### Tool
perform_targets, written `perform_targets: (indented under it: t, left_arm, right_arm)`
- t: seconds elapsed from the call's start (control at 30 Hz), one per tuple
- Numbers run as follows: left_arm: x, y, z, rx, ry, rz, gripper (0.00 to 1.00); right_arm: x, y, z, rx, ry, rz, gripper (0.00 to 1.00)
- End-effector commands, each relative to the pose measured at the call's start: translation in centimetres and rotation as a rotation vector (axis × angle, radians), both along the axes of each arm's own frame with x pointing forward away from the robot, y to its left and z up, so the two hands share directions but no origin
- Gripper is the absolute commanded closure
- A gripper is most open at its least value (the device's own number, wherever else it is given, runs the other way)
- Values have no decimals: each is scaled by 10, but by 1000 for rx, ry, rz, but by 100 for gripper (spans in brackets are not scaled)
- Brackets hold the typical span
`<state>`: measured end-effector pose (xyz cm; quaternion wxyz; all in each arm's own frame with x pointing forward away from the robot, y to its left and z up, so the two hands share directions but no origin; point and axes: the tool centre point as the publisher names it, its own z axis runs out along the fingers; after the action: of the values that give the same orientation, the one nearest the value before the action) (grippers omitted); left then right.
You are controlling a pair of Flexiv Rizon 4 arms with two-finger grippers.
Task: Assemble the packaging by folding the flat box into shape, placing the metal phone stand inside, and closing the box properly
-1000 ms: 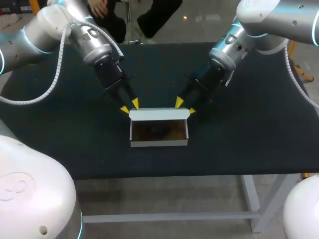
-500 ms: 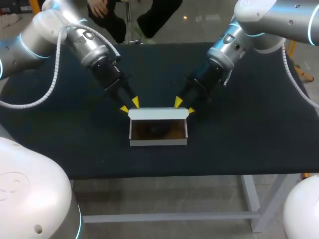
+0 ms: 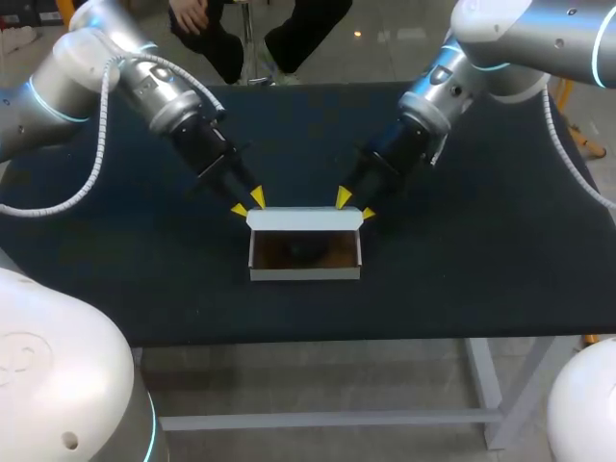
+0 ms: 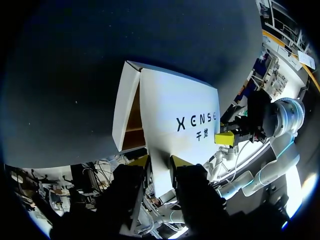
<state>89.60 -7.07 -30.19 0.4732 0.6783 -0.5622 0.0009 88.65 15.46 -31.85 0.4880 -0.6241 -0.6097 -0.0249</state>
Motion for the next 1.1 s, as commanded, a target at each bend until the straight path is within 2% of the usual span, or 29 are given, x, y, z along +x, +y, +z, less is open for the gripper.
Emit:
perform_targets:
  t: [0.03, 0.4, 0.73, 1.0, 1.1]
  left_arm:
    - [-1, -7, 1, -5, -1, 15, 74]
    - [0, -6, 3, -26, 5, 47, 75]
    - [0, -4, 2, -38, 4, 59, 83]
    - [-4, -3, 0, -64, -14, 75, 78]
    - [-5, -2, -1, -68, -17, 79, 79]
  right_arm:
    - [4, 8, 0, 2, 6, 11, 58]
    - [3, 8, 0, 3, 7, 12, 58]
    - [4, 9, 0, 3, 7, 13, 58]
    - [4, 9, -1, 4, 10, 16, 58]
    - [4, 9, -1, 5, 10, 16, 58]
